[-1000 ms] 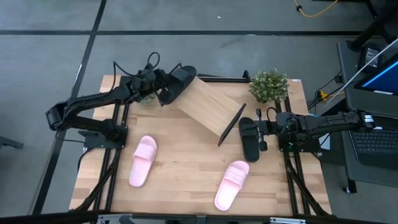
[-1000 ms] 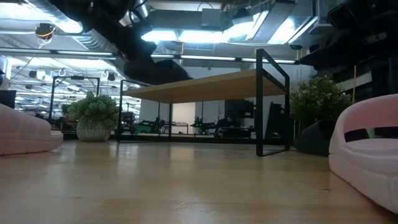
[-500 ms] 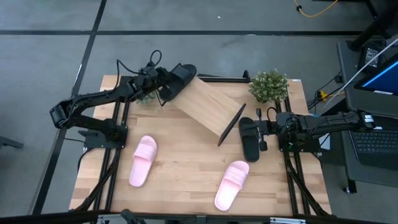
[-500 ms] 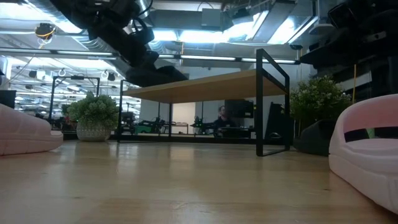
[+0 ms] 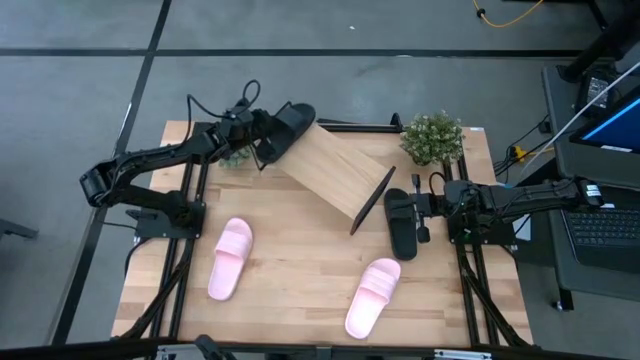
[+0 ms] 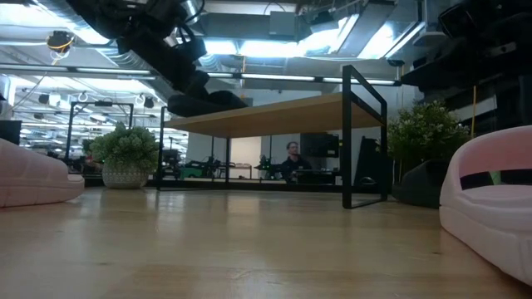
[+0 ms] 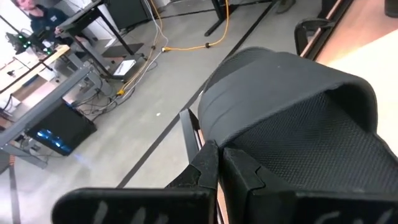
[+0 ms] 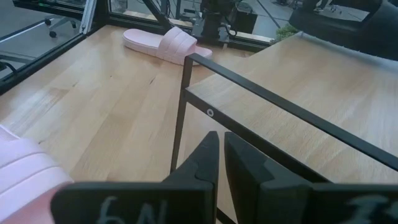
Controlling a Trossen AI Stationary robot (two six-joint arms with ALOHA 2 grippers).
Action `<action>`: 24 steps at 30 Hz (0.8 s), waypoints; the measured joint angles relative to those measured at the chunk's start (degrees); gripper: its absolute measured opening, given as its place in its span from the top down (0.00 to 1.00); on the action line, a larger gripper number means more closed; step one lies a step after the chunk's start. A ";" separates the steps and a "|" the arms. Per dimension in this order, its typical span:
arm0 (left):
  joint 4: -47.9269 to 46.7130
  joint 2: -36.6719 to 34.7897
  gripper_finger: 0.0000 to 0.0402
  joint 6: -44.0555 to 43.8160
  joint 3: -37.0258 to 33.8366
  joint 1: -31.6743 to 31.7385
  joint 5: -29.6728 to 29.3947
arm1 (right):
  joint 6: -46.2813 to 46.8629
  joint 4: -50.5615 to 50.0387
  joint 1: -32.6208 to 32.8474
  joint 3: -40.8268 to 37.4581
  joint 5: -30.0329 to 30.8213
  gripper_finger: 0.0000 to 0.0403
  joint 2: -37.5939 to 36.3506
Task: Pick and place slides into the shelf
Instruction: Put the left black slide on the shelf
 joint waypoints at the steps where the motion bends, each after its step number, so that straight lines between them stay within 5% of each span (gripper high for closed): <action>1: -0.50 0.00 1.00 -0.01 0.02 0.07 0.00 | 0.00 -0.02 0.00 0.00 0.00 0.93 0.00; 24: -1.68 -0.02 1.00 1.10 0.02 0.28 -2.15 | 0.07 -0.02 0.00 0.00 0.00 0.93 0.00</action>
